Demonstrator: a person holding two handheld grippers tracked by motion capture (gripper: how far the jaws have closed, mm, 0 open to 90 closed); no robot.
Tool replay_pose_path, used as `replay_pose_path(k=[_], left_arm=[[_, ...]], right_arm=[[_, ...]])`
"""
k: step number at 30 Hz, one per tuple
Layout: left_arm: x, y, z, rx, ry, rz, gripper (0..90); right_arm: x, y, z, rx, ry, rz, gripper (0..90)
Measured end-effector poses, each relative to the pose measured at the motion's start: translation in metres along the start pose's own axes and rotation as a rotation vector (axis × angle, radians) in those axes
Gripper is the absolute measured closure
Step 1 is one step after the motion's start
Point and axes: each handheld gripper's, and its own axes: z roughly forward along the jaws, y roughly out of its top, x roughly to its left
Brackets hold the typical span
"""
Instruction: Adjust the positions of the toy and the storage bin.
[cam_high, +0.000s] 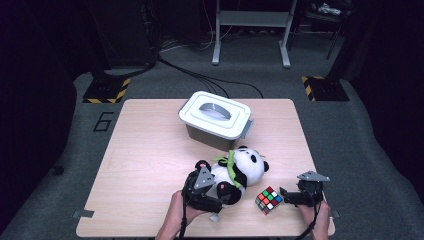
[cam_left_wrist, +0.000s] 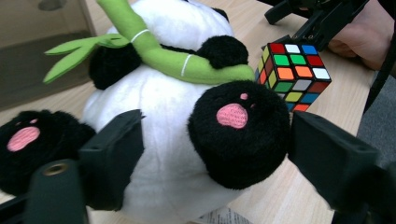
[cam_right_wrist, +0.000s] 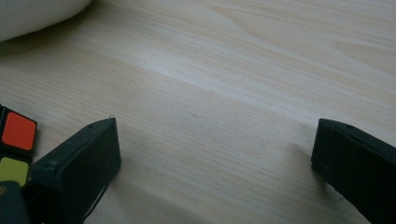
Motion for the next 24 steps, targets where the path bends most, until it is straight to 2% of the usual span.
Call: replay_pose_path(k=[4, 7, 10, 14, 21, 24], left_arm=[[0.0004, -0.0009, 0.0026, -0.015, -0.028, -0.007, 33.1], [0.0013, -0.0019, 0.0015, -0.029, -0.063, 0.003, 47.6], [0.0018, -0.0031, 0.0016, -0.031, -0.086, 0.001, 56.9], [0.0024, -0.0041, 0.0004, -0.033, -0.1, 0.013, 61.5], [0.0037, -0.0056, -0.004, -0.034, -0.091, 0.04, 66.6], [0.0061, -0.0072, -0.0072, -0.027, -0.111, 0.043, 66.9]], right_arm=[[-0.0001, 0.0, 0.0001, -0.001, 0.0, -0.002, 0.5], [-0.0002, 0.0, 0.0001, -0.001, 0.0, -0.003, 0.4], [0.0, 0.0, 0.0, 0.0, 0.0, -0.001, 0.4], [-0.0003, 0.0, 0.0001, -0.001, 0.0, -0.004, 0.4], [-0.0002, 0.0, 0.0001, -0.001, 0.0, -0.004, 0.4], [-0.0002, 0.0, 0.0001, -0.001, 0.0, -0.004, 0.4]])
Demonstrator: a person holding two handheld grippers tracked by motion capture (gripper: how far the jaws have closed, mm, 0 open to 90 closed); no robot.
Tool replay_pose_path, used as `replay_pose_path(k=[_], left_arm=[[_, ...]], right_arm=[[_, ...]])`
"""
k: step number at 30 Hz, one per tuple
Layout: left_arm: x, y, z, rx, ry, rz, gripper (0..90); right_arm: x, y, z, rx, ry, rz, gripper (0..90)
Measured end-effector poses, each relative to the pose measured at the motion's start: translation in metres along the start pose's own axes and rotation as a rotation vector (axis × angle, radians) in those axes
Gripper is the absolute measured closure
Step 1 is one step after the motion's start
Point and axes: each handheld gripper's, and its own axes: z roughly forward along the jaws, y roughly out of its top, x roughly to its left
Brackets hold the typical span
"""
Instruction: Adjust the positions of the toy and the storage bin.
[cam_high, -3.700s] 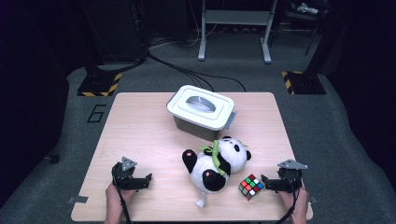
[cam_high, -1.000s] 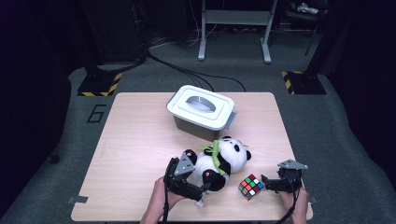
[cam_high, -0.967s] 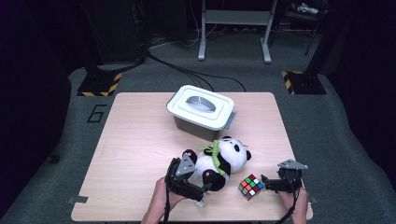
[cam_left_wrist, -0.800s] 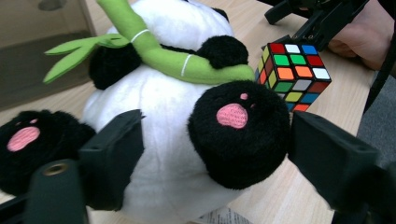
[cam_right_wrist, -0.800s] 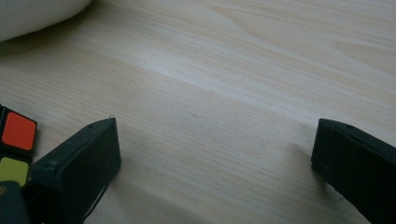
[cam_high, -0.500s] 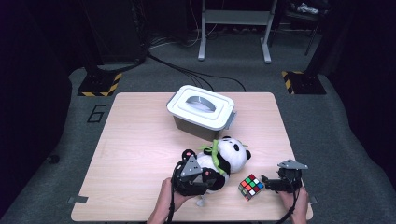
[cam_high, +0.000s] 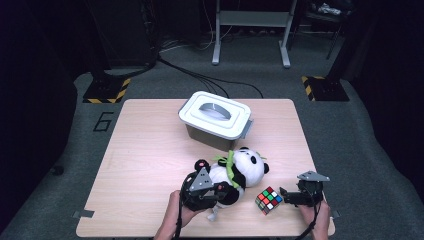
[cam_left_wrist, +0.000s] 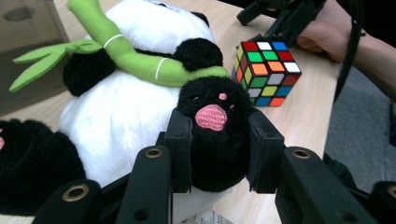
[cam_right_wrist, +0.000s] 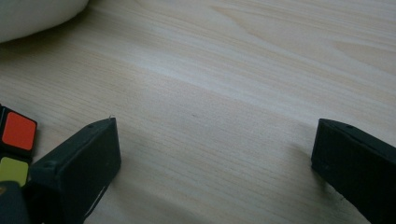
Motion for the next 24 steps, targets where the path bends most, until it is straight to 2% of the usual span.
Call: replay_pose_path(k=[10, 18, 24], left_arm=[[0.012, -0.009, -0.019, 0.01, -0.03, -0.006, 66.9], [0.019, -0.019, -0.039, 0.044, -0.05, 0.004, 66.9], [0.029, -0.031, -0.055, 0.038, -0.074, -0.023, 66.9]], right_arm=[[0.0, 0.0, 0.0, 0.0, 0.0, 0.0, 0.5], [0.0, 0.0, 0.0, 0.0, 0.0, 0.0, 0.4], [0.0, 0.0, 0.0, 0.0, 0.0, 0.001, 0.4]])
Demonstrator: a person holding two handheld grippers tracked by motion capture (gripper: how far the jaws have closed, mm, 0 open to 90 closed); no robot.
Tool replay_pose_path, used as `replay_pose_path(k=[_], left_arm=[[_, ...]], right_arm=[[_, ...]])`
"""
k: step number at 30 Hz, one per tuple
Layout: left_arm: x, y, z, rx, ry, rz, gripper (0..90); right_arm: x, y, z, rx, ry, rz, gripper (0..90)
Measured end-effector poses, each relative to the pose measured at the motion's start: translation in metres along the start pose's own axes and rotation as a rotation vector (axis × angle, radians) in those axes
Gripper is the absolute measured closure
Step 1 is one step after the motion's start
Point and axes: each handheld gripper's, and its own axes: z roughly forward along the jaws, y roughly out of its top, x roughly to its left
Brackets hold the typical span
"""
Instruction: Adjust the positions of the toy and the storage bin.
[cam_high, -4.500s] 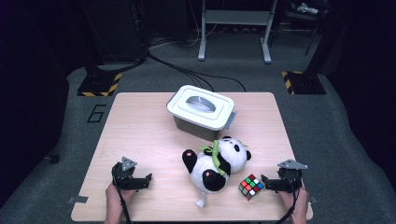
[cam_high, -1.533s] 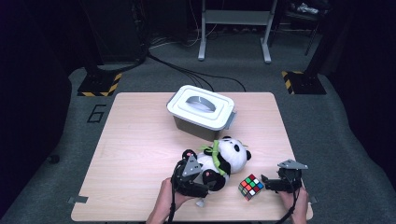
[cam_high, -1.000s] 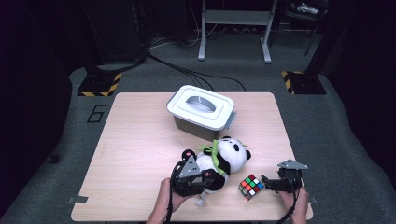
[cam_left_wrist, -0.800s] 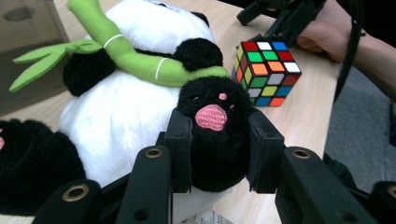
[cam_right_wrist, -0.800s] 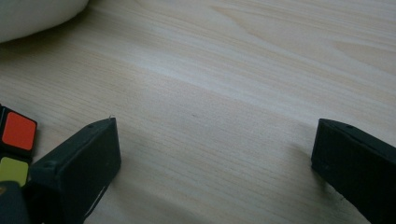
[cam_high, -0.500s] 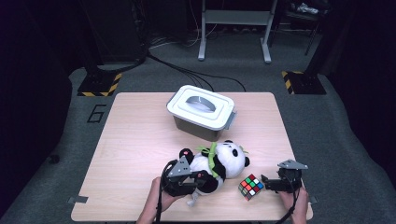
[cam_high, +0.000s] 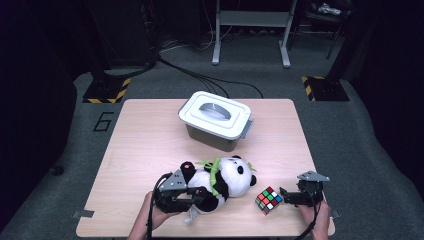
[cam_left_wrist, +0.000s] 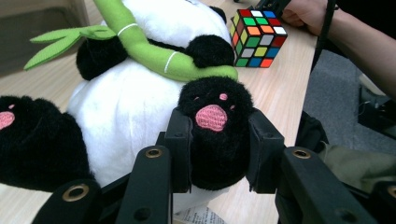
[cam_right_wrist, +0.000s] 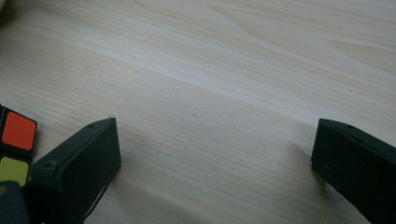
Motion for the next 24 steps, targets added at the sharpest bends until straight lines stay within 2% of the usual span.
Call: replay_pose_path(k=[2, 10, 15, 18, 20, 23, 24], left_arm=[[0.003, -0.003, -0.006, 0.004, -0.001, 0.0, 66.9], [0.012, -0.019, -0.03, -0.004, 0.021, -0.043, 66.6], [0.01, -0.02, -0.033, 0.006, 0.027, -0.067, 62.6], [0.008, -0.015, -0.033, 0.004, 0.055, -0.076, 52.5], [0.008, -0.01, -0.036, -0.015, 0.073, -0.095, 40.5], [0.011, 0.002, -0.042, -0.043, 0.09, -0.11, 26.9], [0.012, 0.007, -0.043, -0.042, 0.099, -0.115, 24.9]], right_arm=[[0.0, 0.0, 0.0, 0.0, 0.0, 0.0, 0.5], [0.0, 0.0, 0.0, 0.0, 0.0, 0.0, 0.4], [0.0, 0.0, 0.0, 0.0, 0.0, 0.0, 0.5], [0.0, 0.0, 0.0, 0.0, -0.001, 0.0, 0.6], [0.0, 0.0, 0.0, -0.001, -0.002, 0.003, 0.6], [0.0, 0.0, 0.0, -0.001, -0.002, 0.003, 0.6], [0.0, 0.0, 0.0, -0.001, -0.002, 0.003, 0.6]])
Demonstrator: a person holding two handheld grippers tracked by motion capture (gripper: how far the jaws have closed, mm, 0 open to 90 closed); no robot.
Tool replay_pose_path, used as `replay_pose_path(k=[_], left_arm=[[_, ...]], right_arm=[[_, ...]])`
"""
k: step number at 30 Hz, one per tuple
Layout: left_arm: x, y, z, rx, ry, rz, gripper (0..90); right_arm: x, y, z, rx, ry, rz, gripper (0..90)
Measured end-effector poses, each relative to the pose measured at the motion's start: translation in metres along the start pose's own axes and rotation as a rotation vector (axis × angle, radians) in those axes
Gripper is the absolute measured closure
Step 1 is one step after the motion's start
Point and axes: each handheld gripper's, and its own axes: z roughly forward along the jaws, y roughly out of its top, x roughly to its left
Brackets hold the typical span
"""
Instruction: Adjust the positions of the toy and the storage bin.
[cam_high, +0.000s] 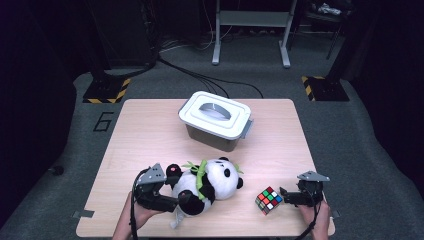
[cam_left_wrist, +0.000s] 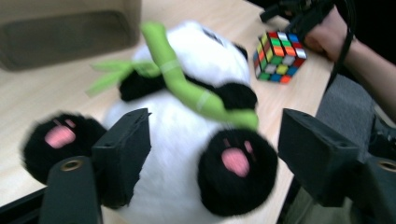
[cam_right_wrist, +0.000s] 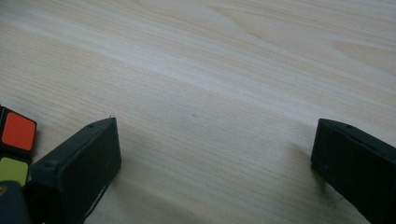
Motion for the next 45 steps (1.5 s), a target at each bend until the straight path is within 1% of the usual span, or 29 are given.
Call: replay_pose_path(k=[1, 2, 3, 6, 8, 9, 10, 11, 12, 14, 15, 17, 20, 21, 22, 23, 24, 25, 26, 28, 29, 30, 32, 37, 40, 42, 43, 44, 45], left_arm=[[0.001, 0.005, 0.001, 0.001, 0.012, -0.002, 22.5], [0.003, 0.011, 0.003, 0.011, 0.017, -0.005, 18.6], [0.005, 0.016, 0.008, 0.03, 0.024, 0.0, 15.3], [0.009, 0.029, 0.024, 0.068, 0.024, 0.007, 14.5], [0.01, 0.038, 0.037, 0.112, 0.027, 0.024, 9.5], [0.01, 0.041, 0.041, 0.132, 0.021, 0.036, 7.6], [0.01, 0.044, 0.047, 0.144, 0.026, 0.041, 5.3], [0.009, 0.048, 0.053, 0.172, 0.032, 0.055, 2.9], [0.009, 0.05, 0.058, 0.195, 0.039, 0.069, 2.2], [0.01, 0.054, 0.067, 0.216, 0.027, 0.074, 2.6], [0.011, 0.056, 0.07, 0.231, 0.033, 0.083, 4.2], [0.014, 0.056, 0.074, 0.233, 0.024, 0.082, 12.4], [0.018, 0.055, 0.079, 0.246, 0.027, 0.068, 19.1], [0.02, 0.054, 0.08, 0.258, 0.031, 0.062, 25.9], [0.021, 0.053, 0.082, 0.258, 0.037, 0.052, 27.2], [0.022, 0.052, 0.082, 0.263, 0.046, 0.053, 29.0], [0.022, 0.051, 0.083, 0.258, 0.055, 0.048, 32.7], [0.022, 0.05, 0.082, 0.253, 0.06, 0.042, 40.6], [0.023, 0.049, 0.081, 0.251, 0.068, 0.045, 40.6], [0.023, 0.048, 0.08, 0.241, 0.084, 0.048, 50.9], [0.024, 0.046, 0.081, 0.237, 0.084, 0.04, 54.0], [0.024, 0.045, 0.082, 0.234, 0.085, 0.041, 56.9], [0.022, 0.044, 0.084, 0.238, 0.085, 0.045, 60.9], [0.019, 0.042, 0.084, 0.225, 0.09, 0.081, 68.4], [0.017, 0.041, 0.081, 0.205, 0.094, 0.093, 70.2], [0.017, 0.04, 0.079, 0.179, 0.091, 0.103, 70.3], [0.016, 0.039, 0.078, 0.17, 0.091, 0.099, 70.4], [0.017, 0.039, 0.077, 0.164, 0.095, 0.108, 70.4], [0.016, 0.038, 0.075, 0.157, 0.094, 0.106, 70.5]], right_arm=[[0.0, 0.0, 0.0, 0.0, 0.0, 0.0, 0.6], [0.0, 0.0, 0.0, 0.001, 0.001, -0.002, 0.6], [0.0, 0.0, 0.0, 0.0, 0.0, 0.001, 0.6], [0.0, 0.0, 0.0, 0.0, 0.0, 0.0, 0.7], [0.0, 0.0, 0.0, 0.0, 0.0, 0.001, 0.7], [0.0, 0.0, 0.0, 0.0, 0.0, 0.001, 0.7], [0.0, 0.0, 0.0, 0.0, 0.0, 0.0, 0.7], [0.0, 0.0, 0.0, 0.0, 0.0, 0.001, 0.7], [0.0, 0.0, 0.0, 0.0, 0.0, 0.001, 0.7], [0.0, 0.0, 0.0, 0.0, 0.0, 0.001, 0.7], [0.0, 0.0, 0.0, 0.0, 0.0, 0.001, 0.7], [0.0, 0.0, 0.0, 0.0, 0.0, 0.001, 0.8], [0.0, 0.0, 0.0, 0.0, 0.0, 0.001, 0.7], [0.0, 0.0, 0.0, 0.0, 0.0, 0.001, 0.8], [0.0, 0.0, 0.0, 0.0, 0.0, 0.001, 0.8], [0.0, 0.0, 0.0, 0.0, 0.0, 0.001, 0.8], [0.0, 0.0, 0.0, 0.0, 0.0, 0.001, 0.8], [0.0, 0.0, 0.0, -0.001, 0.0, 0.001, 0.8], [0.0, 0.0, 0.0, -0.001, 0.0, 0.001, 0.8], [0.0, 0.0, 0.0, -0.001, -0.001, 0.001, 0.9], [0.0, 0.0, 0.0, 0.0, -0.001, 0.001, 0.9], [0.0, 0.0, 0.0, -0.001, -0.001, 0.001, 0.9], [0.0, 0.0, 0.0, -0.001, -0.002, 0.001, 1.1], [0.0, 0.0, 0.0, 0.0, -0.002, 0.005, 1.2], [0.0, 0.0, 0.0, 0.0, -0.002, 0.006, 1.2], [0.0, 0.0, 0.0, 0.0, -0.003, 0.006, 1.3], [0.0, 0.0, 0.0, 0.0, -0.003, 0.006, 1.3], [0.0, 0.0, 0.0, 0.0, -0.003, 0.006, 1.3], [0.0, 0.0, 0.0, 0.0, -0.003, 0.006, 1.3]])
